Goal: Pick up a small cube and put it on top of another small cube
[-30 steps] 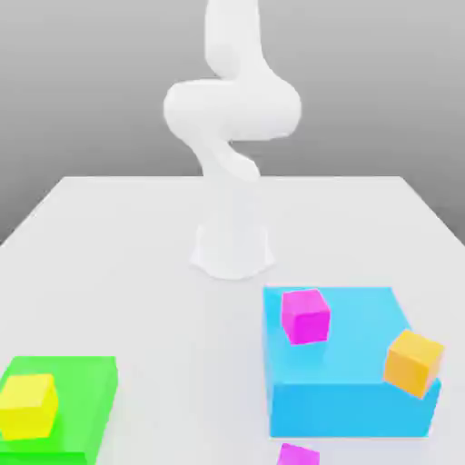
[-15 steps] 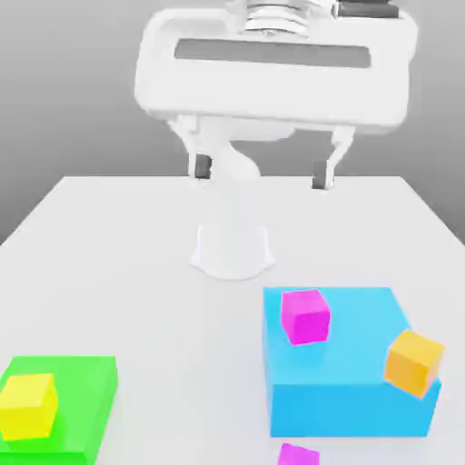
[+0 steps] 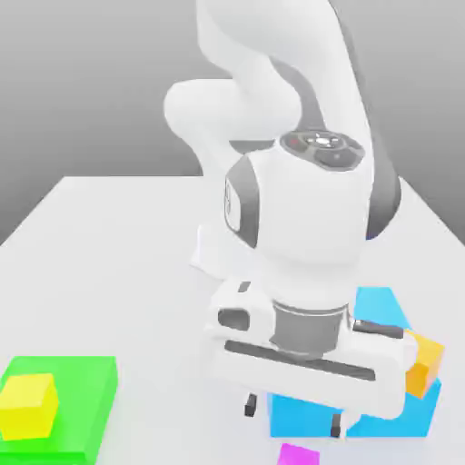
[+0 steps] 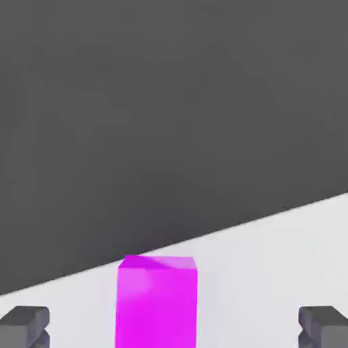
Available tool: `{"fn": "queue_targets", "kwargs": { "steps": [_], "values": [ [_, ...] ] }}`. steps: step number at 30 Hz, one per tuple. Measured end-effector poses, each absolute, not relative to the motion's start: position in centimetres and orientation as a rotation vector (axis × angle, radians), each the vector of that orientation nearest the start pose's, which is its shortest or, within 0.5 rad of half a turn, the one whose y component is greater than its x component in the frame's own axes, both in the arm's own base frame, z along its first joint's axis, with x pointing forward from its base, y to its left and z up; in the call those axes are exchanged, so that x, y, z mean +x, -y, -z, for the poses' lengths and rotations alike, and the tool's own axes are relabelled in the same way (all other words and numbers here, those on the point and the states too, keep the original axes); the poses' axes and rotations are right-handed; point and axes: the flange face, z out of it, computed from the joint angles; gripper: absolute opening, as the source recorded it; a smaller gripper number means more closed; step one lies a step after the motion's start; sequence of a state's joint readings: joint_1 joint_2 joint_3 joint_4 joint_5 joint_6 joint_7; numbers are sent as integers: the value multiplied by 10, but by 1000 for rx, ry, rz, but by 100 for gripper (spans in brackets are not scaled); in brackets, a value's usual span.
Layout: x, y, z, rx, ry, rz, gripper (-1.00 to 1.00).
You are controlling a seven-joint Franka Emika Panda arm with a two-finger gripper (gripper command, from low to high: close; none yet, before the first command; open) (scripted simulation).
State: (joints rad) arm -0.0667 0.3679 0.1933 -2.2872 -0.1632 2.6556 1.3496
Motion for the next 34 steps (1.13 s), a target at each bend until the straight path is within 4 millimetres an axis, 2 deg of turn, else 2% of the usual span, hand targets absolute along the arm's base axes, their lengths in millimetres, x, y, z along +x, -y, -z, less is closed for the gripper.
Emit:
{"fn": "queue_targets", "kwargs": {
  "steps": [3,4,9,10,12,15,16,22,26,27,29,30,31,34],
  "values": [
    [526,-76,-150,-2679,-1638,2,0],
    [525,-76,-136,-2680,-1638,1,-100],
    [525,-76,-136,-2679,-1637,3,-100],
    [525,-77,-129,-2680,-1637,2,-100],
    [525,-77,-142,-2678,-1638,1,-100],
    [525,-77,-181,-2680,-1636,1,-100],
    [523,-83,-195,-2694,-1613,2,-100],
    [496,-156,-278,-2836,-1338,3,-100],
    [456,-217,-326,-2943,-1083,-1,-100],
    [445,-232,-333,-2967,-1020,-2,-100],
    [426,-261,-318,-3005,-909,-1,-100],
    [432,-250,-305,-2994,-945,-1,-100],
    [442,-231,-290,-2973,-1009,-2,100],
    [442,-231,-290,-2973,-1008,-2,100]
  ]
}}
